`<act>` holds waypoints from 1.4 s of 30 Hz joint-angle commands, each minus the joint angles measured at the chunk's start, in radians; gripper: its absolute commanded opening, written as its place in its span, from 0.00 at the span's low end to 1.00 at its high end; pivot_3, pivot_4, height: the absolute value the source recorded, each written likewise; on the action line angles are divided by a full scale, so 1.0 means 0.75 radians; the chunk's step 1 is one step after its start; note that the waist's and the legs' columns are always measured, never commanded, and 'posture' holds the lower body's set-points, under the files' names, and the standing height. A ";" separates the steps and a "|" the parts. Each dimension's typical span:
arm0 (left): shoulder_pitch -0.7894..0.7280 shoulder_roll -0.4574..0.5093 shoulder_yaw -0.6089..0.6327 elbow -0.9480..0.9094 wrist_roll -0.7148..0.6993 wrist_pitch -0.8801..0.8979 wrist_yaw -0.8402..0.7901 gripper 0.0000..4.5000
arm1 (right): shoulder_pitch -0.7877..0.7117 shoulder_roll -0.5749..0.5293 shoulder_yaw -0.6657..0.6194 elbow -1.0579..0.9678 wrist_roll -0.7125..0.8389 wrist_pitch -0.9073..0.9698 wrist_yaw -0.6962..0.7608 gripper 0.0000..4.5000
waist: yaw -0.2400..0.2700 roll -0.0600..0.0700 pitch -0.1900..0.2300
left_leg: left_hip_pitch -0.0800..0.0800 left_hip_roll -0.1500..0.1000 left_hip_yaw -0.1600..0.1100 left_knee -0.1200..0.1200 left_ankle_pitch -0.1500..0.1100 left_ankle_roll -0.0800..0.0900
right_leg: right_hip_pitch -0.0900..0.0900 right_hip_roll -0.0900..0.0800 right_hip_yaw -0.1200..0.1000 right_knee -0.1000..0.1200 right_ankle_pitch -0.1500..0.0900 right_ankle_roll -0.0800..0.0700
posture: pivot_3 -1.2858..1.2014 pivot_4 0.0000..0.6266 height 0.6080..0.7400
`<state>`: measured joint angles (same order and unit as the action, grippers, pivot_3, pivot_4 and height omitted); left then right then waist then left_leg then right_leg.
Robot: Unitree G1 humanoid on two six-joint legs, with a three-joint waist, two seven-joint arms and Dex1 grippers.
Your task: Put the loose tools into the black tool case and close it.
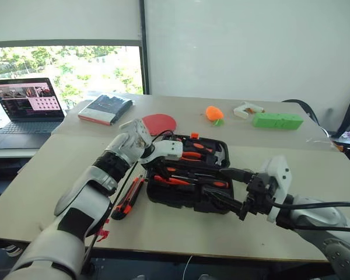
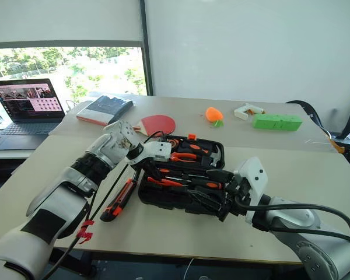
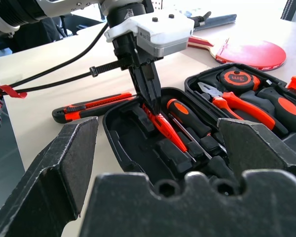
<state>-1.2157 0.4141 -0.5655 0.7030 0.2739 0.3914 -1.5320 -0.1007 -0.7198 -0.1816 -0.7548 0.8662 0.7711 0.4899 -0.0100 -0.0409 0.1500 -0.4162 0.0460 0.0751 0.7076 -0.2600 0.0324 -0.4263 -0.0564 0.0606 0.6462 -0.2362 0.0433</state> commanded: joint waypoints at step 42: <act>0.051 -0.039 0.035 -0.026 0.021 -0.082 0.114 0.01 | -0.028 0.008 -0.018 0.001 0.020 -0.018 0.004 1.00 | 0.010 0.000 0.000 | -0.001 -0.001 0.000 0.000 -0.001 0.001 | 0.000 -0.001 0.000 -0.001 0.000 0.001 | 0.52 0.24 0.97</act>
<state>-1.1804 0.3870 -0.5342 0.7099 0.2768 0.3357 -1.4586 -0.1019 -0.7183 -0.1798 -0.7473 0.8697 0.7712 0.4953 -0.0028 -0.0409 0.1501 -0.4165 0.0455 0.0751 0.7076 -0.2605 0.0332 -0.4260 -0.0571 0.0606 0.6457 -0.2366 0.0439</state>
